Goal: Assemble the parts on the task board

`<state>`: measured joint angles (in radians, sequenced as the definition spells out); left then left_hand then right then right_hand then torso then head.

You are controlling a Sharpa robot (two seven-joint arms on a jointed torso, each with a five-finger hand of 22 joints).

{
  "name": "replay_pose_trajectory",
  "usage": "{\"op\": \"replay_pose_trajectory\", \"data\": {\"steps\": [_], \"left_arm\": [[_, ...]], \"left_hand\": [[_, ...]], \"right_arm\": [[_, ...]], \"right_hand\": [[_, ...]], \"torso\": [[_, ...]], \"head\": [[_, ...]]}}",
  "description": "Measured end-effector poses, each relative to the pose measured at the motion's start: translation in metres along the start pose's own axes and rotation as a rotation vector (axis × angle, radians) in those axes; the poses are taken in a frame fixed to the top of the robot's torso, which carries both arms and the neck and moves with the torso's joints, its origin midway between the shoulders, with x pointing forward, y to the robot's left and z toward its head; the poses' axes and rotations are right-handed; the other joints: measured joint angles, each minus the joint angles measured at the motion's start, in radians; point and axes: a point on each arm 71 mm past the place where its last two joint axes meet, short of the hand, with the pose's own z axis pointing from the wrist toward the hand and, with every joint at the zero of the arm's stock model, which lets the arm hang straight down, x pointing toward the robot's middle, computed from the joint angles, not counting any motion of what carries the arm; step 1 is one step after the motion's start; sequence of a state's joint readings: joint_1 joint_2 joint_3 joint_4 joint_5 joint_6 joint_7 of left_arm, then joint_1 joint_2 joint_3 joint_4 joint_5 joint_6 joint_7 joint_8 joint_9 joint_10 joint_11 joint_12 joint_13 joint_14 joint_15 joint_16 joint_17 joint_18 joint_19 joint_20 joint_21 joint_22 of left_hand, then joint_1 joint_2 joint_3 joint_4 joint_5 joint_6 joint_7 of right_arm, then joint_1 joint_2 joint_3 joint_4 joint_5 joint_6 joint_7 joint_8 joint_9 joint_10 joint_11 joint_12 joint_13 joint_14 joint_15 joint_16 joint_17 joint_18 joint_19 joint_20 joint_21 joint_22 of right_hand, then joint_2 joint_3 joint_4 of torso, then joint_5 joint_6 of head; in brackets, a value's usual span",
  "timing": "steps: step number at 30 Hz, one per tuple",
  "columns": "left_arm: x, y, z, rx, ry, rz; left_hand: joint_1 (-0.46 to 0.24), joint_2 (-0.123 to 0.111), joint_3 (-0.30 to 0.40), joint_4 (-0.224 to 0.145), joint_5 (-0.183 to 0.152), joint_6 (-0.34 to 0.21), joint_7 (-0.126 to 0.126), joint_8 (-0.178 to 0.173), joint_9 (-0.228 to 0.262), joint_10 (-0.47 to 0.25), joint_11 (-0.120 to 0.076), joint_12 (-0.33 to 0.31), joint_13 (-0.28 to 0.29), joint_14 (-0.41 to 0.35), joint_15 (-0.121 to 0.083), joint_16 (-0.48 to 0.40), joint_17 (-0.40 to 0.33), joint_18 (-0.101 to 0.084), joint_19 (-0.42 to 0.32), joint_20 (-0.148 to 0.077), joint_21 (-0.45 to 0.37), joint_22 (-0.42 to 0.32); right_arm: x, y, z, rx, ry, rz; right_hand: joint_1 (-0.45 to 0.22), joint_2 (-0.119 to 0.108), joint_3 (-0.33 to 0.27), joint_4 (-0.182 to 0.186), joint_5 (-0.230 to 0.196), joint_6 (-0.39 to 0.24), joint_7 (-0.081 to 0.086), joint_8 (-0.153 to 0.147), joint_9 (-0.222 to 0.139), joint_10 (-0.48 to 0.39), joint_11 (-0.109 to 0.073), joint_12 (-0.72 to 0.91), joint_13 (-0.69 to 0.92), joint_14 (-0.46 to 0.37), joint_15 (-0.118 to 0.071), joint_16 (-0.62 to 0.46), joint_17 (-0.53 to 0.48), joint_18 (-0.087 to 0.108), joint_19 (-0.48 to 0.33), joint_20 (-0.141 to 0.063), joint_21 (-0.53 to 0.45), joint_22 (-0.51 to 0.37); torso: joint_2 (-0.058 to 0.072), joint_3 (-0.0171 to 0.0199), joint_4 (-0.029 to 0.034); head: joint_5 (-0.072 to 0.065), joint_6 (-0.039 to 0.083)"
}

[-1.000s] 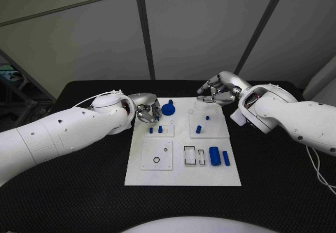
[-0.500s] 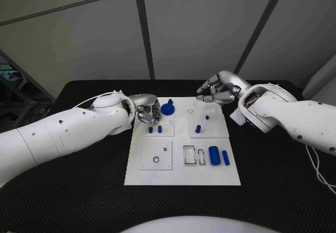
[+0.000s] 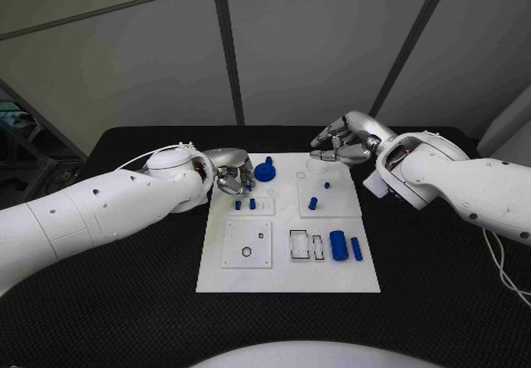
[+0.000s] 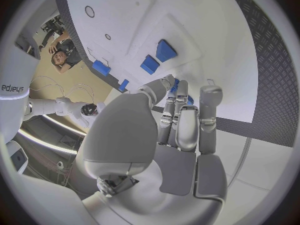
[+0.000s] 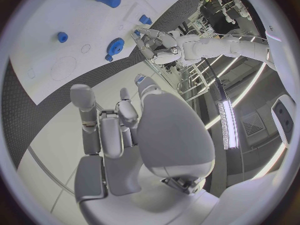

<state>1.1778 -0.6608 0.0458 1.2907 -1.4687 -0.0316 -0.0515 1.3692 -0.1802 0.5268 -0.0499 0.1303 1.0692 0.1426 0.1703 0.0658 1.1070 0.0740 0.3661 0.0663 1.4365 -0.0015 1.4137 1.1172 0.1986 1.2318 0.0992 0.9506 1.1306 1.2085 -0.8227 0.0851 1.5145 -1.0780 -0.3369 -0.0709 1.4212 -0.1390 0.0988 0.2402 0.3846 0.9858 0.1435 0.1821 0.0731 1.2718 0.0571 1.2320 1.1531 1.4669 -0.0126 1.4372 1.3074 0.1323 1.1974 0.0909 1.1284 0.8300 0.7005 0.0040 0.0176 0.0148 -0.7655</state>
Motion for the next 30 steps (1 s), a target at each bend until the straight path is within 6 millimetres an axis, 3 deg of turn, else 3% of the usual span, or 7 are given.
{"op": "replay_pose_trajectory", "data": {"steps": [4, 9, 12, 14, 20, 28, 30], "left_arm": [[0.002, 0.001, 0.000, -0.005, 0.011, 0.000], [0.003, 0.002, 0.000, -0.010, 0.016, 0.000], [0.003, 0.003, 0.000, -0.014, 0.017, 0.000], [0.003, 0.003, -0.001, -0.016, 0.017, 0.000], [0.002, 0.006, -0.002, -0.024, 0.015, 0.001], [0.000, 0.012, -0.008, -0.033, -0.001, 0.001], [-0.003, 0.015, -0.012, -0.037, -0.015, -0.004]], "left_hand": [[-0.024, -0.024, -0.019, 0.010, 0.000, -0.050, 0.010, -0.042, -0.003, -0.028, 0.016, -0.039, -0.004, -0.009, 0.009, 0.000, -0.016, 0.000, -0.007, 0.007, -0.012, -0.005], [-0.026, -0.026, -0.024, 0.010, 0.000, -0.053, 0.013, -0.053, -0.003, -0.031, 0.019, -0.051, -0.003, -0.009, 0.009, 0.000, -0.019, 0.000, -0.010, 0.010, -0.015, -0.006], [-0.026, -0.026, -0.024, 0.010, 0.000, -0.060, 0.013, -0.058, -0.003, -0.032, 0.020, -0.057, -0.003, -0.012, 0.012, 0.000, -0.022, 0.000, -0.011, 0.010, -0.016, -0.007], [-0.026, -0.026, -0.031, 0.011, 0.000, -0.060, 0.013, -0.061, -0.003, -0.043, 0.023, -0.067, -0.003, -0.018, 0.018, -0.005, -0.038, 0.000, -0.018, 0.018, -0.035, -0.017], [-0.026, -0.026, -0.037, 0.010, 0.001, -0.067, 0.020, -0.077, -0.002, -0.049, 0.030, -0.081, -0.003, -0.023, 0.023, -0.012, -0.063, 0.000, -0.023, 0.023, -0.058, -0.030], [-0.026, -0.026, -0.043, 0.010, 0.001, -0.070, 0.017, -0.086, -0.002, -0.064, 0.030, -0.095, -0.003, -0.030, 0.030, -0.020, -0.087, 0.000, -0.033, 0.027, -0.073, -0.040], [-0.026, -0.026, -0.049, 0.009, 0.001, -0.072, 0.015, -0.094, -0.002, -0.075, 0.033, -0.104, -0.003, -0.042, 0.031, -0.026, -0.107, 0.000, -0.044, 0.028, -0.097, -0.053]], "right_arm": [[0.000, 0.000, 0.000, 0.001, 0.002, -0.002], [0.000, -0.001, 0.000, 0.004, 0.006, -0.007], [0.000, -0.001, 0.000, 0.007, 0.008, -0.014], [0.000, -0.002, 0.000, 0.009, 0.010, -0.017], [-0.003, -0.006, -0.001, 0.024, 0.012, -0.047], [-0.006, -0.011, -0.003, 0.028, 0.017, -0.185], [-0.006, -0.012, -0.004, 0.026, 0.020, -0.245]], "right_hand": [[0.000, 0.000, 0.008, 0.008, 0.000, -0.008, -0.001, 0.006, -0.001, -0.094, -0.001, -0.113, -0.124, 0.000, 0.000, -0.037, -0.001, 0.000, -0.037, 0.000, -0.046, -0.057], [0.007, -0.007, 0.025, 0.020, 0.004, -0.014, -0.001, 0.011, -0.001, -0.219, -0.002, -0.325, -0.353, 0.000, 0.000, -0.076, -0.035, 0.016, -0.059, -0.002, -0.098, -0.121], [0.012, -0.012, 0.035, 0.029, 0.004, -0.015, -0.001, 0.011, -0.001, -0.238, -0.003, -0.406, -0.432, 0.000, 0.000, -0.102, -0.063, 0.016, -0.078, -0.001, -0.133, -0.164], [0.017, -0.017, 0.046, 0.034, 0.004, -0.018, 0.003, 0.015, -0.001, -0.253, 0.000, -0.463, -0.481, -0.001, -0.001, -0.150, -0.118, 0.040, -0.116, 0.000, -0.189, -0.236], [0.043, -0.024, 0.085, 0.037, -0.002, -0.017, 0.006, 0.031, 0.000, -0.264, 0.009, -0.664, -0.658, -0.018, 0.000, -0.233, -0.200, 0.039, -0.133, 0.006, -0.251, -0.300], [0.086, -0.023, 0.145, 0.001, -0.059, 0.044, -0.001, 0.032, -0.001, -0.179, 0.007, -0.895, -0.869, -0.007, 0.000, -0.128, -0.068, 0.039, -0.005, -0.003, -0.122, -0.127], [0.089, -0.026, 0.151, -0.005, -0.072, 0.048, -0.006, 0.022, -0.004, -0.178, 0.009, -0.933, -0.899, -0.007, 0.000, -0.102, -0.038, 0.023, 0.018, -0.003, -0.086, -0.077]], "torso": [[0.000, 0.0000, 0.0001], [0.000, 0.0002, 0.0003], [-0.001, 0.0004, 0.0003], [-0.001, 0.0004, 0.0003], [-0.001, 0.0002, 0.0004], [-0.001, -0.0008, 0.0014], [0.000, -0.0010, 0.0015]], "head": [[0.000, 0.000], [0.000, 0.000], [0.000, 0.000], [0.000, -0.003], [-0.001, 0.000], [-0.001, 0.002], [-0.003, 0.004]]}}
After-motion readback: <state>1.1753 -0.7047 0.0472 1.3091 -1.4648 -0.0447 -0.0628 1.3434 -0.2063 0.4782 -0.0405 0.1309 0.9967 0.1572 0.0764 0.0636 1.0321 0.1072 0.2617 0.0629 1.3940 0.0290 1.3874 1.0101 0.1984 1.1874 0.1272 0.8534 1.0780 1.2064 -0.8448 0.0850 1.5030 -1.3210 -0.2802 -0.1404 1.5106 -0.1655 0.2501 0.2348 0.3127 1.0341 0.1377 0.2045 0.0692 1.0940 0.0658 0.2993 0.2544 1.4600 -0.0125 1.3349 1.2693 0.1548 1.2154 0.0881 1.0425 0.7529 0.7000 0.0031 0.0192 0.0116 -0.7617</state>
